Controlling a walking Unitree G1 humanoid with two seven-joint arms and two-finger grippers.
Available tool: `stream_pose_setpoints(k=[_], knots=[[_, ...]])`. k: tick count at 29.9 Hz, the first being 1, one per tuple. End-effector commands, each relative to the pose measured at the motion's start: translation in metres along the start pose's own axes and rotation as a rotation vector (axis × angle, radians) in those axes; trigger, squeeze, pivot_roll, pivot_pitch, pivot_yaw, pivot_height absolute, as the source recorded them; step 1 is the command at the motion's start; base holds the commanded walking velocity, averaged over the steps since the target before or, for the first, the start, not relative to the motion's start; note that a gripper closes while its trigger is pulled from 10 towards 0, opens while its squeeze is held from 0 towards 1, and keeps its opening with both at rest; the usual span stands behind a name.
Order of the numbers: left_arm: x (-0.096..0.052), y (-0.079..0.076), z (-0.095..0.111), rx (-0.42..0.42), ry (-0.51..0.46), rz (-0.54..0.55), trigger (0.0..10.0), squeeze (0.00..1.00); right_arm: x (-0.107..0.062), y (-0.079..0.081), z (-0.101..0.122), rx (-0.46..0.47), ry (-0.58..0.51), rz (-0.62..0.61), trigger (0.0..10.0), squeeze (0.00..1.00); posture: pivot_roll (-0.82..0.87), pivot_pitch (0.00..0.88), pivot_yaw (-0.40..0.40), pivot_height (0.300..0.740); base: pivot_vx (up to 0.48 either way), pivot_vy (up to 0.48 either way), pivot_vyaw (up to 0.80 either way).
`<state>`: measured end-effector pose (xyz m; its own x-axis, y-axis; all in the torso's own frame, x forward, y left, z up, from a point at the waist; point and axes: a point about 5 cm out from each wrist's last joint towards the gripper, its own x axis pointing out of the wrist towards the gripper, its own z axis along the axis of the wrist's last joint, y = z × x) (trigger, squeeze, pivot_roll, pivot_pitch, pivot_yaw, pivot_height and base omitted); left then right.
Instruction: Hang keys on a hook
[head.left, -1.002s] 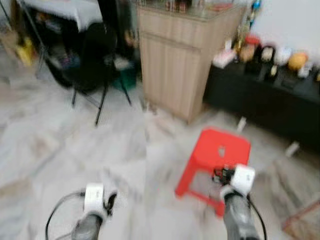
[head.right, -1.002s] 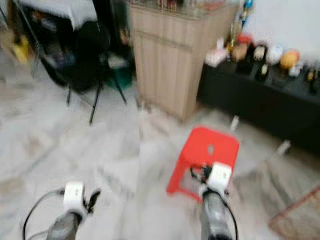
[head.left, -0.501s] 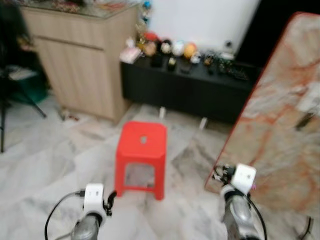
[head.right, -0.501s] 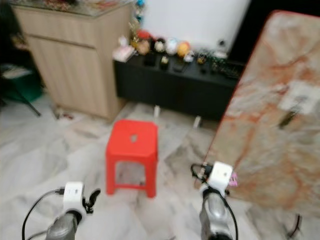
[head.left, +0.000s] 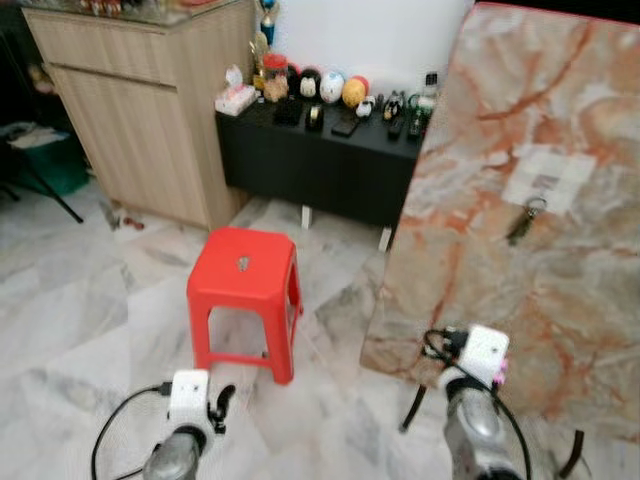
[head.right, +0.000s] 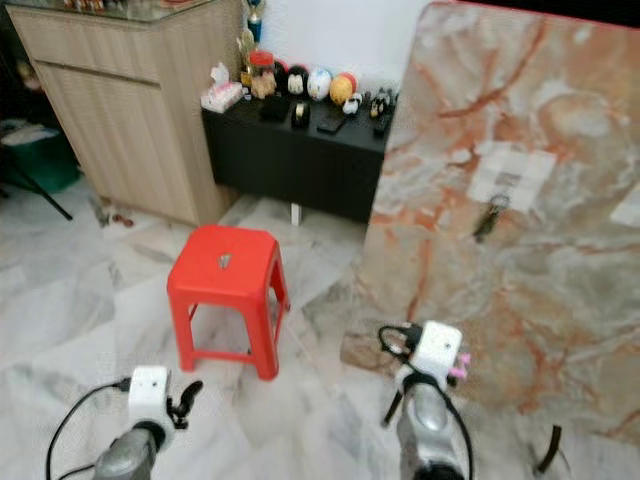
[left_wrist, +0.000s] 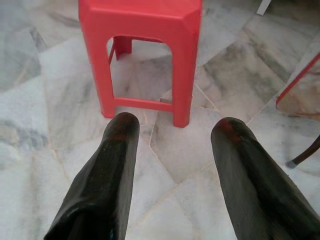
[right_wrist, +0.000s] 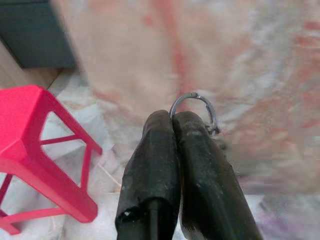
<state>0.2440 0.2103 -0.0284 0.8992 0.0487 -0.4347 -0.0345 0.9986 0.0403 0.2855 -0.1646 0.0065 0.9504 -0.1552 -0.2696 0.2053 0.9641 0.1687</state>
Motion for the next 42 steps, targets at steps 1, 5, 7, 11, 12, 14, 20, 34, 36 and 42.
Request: stream_pose_setpoints(k=[1, 5, 7, 11, 12, 14, 20, 34, 36, 42], knots=[[0.001, -0.008, -0.001, -0.002, 0.001, -0.023, 10.0, 0.0, 0.002, -0.011, 0.006, -0.014, -0.023, -0.03, 10.0, 0.0, 0.14, 0.0, -0.039, 0.74, 0.0, -0.454, 0.0], [0.001, -0.008, 0.0, -0.001, 0.002, -0.024, 10.0, 0.0, 0.003, -0.013, 0.009, -0.013, -0.029, -0.036, 10.0, 0.0, 0.14, 0.0, -0.039, 0.74, 0.0, -0.456, 0.0], [0.001, -0.008, 0.0, -0.005, 0.002, -0.023, 10.0, 0.0, 0.004, -0.013, 0.01, -0.015, -0.033, -0.038, 10.0, 0.0, 0.14, 0.0, -0.037, 0.74, 0.0, -0.214, 0.0], [0.001, -0.008, -0.001, -0.013, 0.002, -0.017, 10.0, 0.0, 0.005, -0.014, 0.011, -0.014, -0.037, -0.042, 10.0, 0.0, 0.14, 0.0, -0.036, 0.74, 0.0, 0.0, 0.0], [0.001, -0.008, -0.001, -0.017, 0.003, -0.015, 10.0, 0.0, 0.005, -0.015, 0.012, -0.014, -0.037, -0.042, 10.0, 0.0, 0.14, 0.0, -0.035, 0.74, 0.0, 0.0, 0.0], [0.001, -0.007, -0.001, -0.022, 0.004, -0.014, 10.0, 0.0, 0.005, -0.015, 0.012, -0.013, -0.039, -0.044, 10.0, 0.0, 0.14, 0.0, -0.036, 0.74, 0.0, 0.0, 0.0], [0.001, -0.007, -0.001, -0.036, 0.008, -0.009, 10.0, 0.0, 0.007, -0.017, 0.014, -0.011, -0.036, -0.058, 10.0, 0.0, 0.14, 0.0, -0.038, 0.74, 0.0, 0.0, 0.0], [0.001, -0.004, 0.0, -0.065, 0.008, 0.009, 10.0, 0.0, 0.01, -0.012, 0.016, -0.014, -0.032, -0.039, 10.0, 0.0, 0.14, 0.0, -0.033, 0.74, 0.0, 0.159, -0.73], [0.001, -0.005, -0.001, -0.06, 0.008, 0.007, 10.0, 0.0, 0.01, -0.012, 0.016, -0.014, -0.033, -0.038, 10.0, 0.0, 0.13, 0.0, -0.032, 0.74, 0.0, 0.129, -0.8], [0.002, -0.005, 0.001, -0.059, 0.003, 0.005, 10.0, 0.0, 0.01, -0.01, 0.017, -0.012, -0.035, -0.03, 10.0, 0.0, 0.13, 0.0, -0.033, 0.74, 0.0, 0.0, -0.8]])
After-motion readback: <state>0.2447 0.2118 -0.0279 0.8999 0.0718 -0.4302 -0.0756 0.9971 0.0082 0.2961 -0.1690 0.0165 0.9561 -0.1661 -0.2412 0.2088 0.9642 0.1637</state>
